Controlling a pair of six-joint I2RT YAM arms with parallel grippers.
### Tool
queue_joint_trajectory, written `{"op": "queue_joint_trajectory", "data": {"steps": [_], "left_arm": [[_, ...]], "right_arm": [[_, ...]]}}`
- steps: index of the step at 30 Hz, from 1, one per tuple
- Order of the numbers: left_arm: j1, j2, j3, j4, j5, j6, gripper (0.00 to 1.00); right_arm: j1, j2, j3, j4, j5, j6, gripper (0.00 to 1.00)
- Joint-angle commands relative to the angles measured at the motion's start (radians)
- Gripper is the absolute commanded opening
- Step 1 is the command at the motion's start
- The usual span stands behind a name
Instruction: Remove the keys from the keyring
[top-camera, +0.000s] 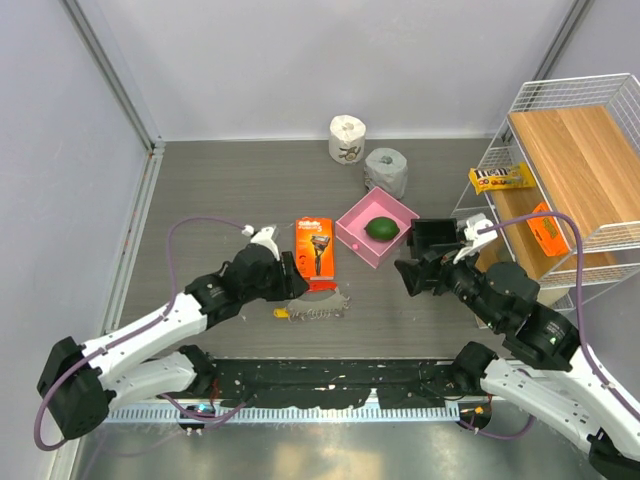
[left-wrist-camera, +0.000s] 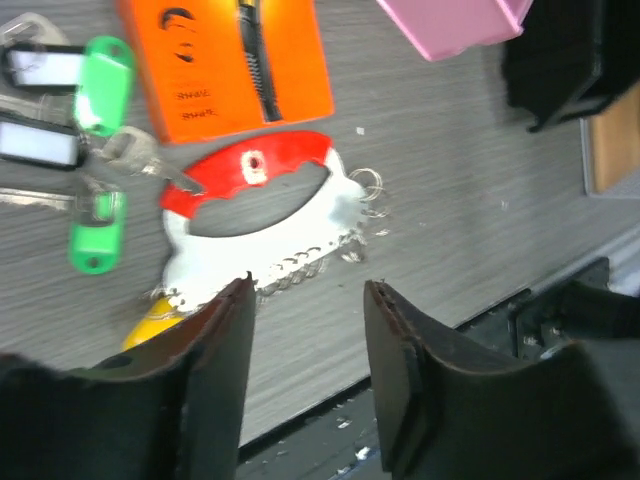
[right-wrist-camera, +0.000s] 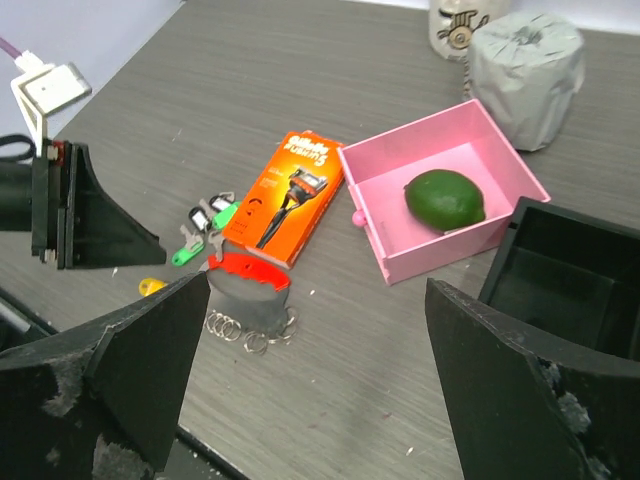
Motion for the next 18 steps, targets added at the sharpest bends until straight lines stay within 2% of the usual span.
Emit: {"op": "queue_joint_trajectory", "data": {"steps": [1,5,9,12,15,18], "left_arm": [[-0.001,-0.020,0.046,-0.220,-0.199,0.079,0.58],[-0.018,0.030,0.091,-0.296,-0.253,0.178,0.61],[-0.081,0.076,0.117,-0.283,-0.170,0.405,0.64],[-0.162,0.093,0.128,-0.258,-0.185,0.535,0.66],[-0.182,0.141,0.149,-0.249,-0.124,0.649,0.67],[-0.182,0.223,0.200,-0.313,-0.159,0.713,0.64]], "right_arm": [[-0.003,0.013,0.004,0.063,-0.070,0.027,0.96],[-0.003,0.003,0.000,0.069,-0.080,0.023,0.95],[-0.003,-0.010,0.003,0.069,-0.100,0.029,0.96],[-0.003,-0.017,0.007,0.065,-0.109,0.026,0.96],[-0.003,-0.024,0.015,0.058,-0.112,0.029,0.96],[-0.003,-0.029,0.016,0.057,-0.127,0.032,0.95]]}}
